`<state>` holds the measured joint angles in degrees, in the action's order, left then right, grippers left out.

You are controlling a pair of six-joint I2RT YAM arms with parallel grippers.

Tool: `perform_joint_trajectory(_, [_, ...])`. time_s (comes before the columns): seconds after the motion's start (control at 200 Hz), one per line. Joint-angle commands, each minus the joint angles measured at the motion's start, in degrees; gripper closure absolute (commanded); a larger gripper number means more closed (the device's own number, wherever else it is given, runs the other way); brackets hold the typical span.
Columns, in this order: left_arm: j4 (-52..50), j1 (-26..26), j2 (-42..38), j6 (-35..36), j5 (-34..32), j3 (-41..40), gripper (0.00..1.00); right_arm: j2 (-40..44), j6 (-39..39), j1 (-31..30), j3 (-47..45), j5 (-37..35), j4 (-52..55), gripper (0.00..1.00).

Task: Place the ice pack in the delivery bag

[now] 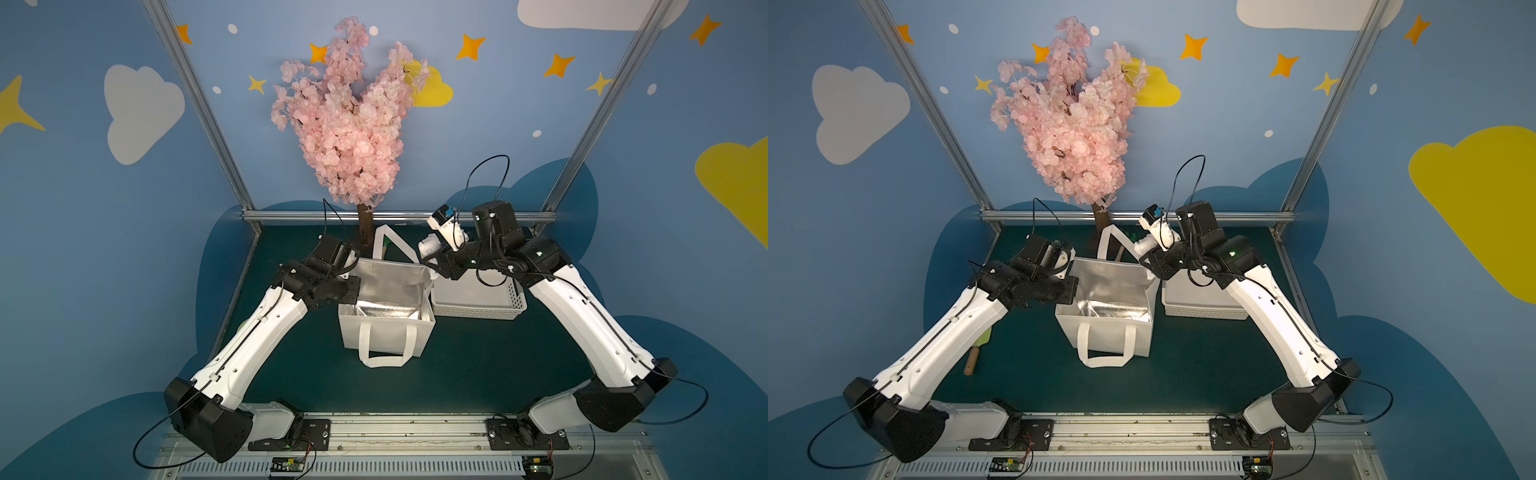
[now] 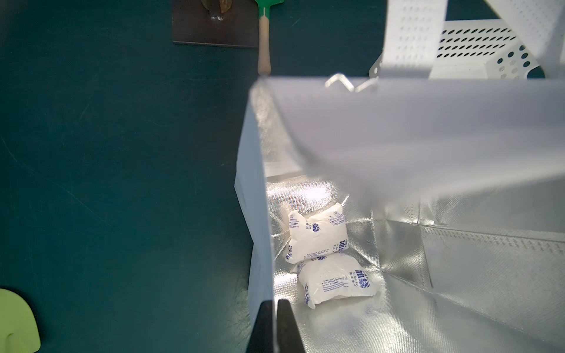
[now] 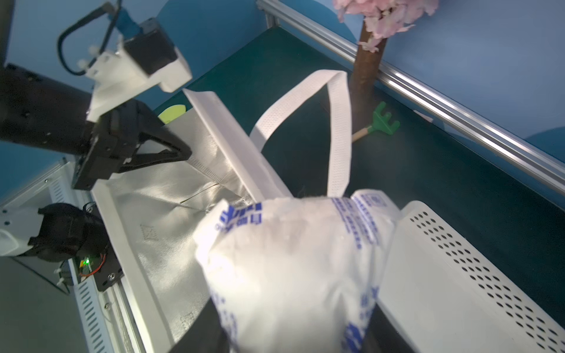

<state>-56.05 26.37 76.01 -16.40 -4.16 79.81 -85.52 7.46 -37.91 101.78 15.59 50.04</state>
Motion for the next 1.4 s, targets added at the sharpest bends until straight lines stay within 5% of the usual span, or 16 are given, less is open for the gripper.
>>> perform_joint_trajectory(0.0, [0.77,-0.17,-1.03,1.06,0.92,0.61,0.97,-3.13,7.46,-3.42,2.09,3.78,1.84,0.62])
perform_joint_trajectory(0.29, [0.26,-0.2,-2.11,1.2,1.1,0.26,0.97,-14.66,14.02,-12.48,4.1,-2.17,9.54,0.68])
perform_joint_trajectory(0.851, [0.24,-0.26,-3.65,0.96,1.35,-0.26,0.97,-29.07,11.26,-13.99,0.47,-1.09,11.36,0.62])
perform_joint_trajectory(1.211, [0.24,-0.23,-4.42,-0.1,1.89,-1.32,0.97,-34.39,6.47,-13.98,7.82,-4.42,15.16,0.17])
perform_joint_trajectory(1.247, [0.24,-0.27,-4.42,-0.12,1.79,-1.43,0.97,-33.61,6.41,-13.86,7.99,-4.52,15.06,0.03])
perform_joint_trajectory(1.392, [0.24,-0.27,-4.72,-0.88,1.06,-1.72,0.97,-28.66,6.15,-13.29,8.04,-5.05,15.09,0.01])
